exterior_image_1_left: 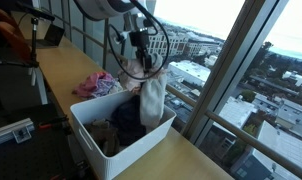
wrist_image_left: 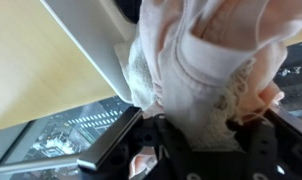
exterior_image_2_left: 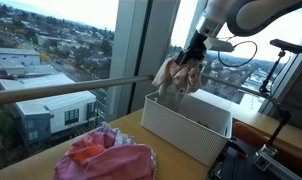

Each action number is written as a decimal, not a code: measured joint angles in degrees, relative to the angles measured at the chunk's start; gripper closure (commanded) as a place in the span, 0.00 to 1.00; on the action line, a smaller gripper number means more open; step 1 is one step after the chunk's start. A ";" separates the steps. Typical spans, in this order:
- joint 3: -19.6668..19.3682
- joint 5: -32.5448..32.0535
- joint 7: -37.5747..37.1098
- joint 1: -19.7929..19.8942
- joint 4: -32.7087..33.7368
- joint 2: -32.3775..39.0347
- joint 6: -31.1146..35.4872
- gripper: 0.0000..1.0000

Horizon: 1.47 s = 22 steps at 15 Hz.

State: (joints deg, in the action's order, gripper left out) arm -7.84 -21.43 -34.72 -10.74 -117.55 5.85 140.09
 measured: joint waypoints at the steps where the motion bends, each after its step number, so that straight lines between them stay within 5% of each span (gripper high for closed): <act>1: 1.63 -1.05 -0.56 -0.08 0.40 -1.87 -0.43 1.00; 7: 14.57 -2.25 -1.67 -1.65 6.18 -8.55 -7.11 1.00; 13: 25.97 -2.16 -7.67 -7.59 12.04 -4.86 -16.67 1.00; 22: 25.19 -2.90 -9.90 -12.19 9.89 12.63 -16.23 1.00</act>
State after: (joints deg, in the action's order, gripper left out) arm 17.35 -24.33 -44.62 -22.93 -107.65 18.49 123.86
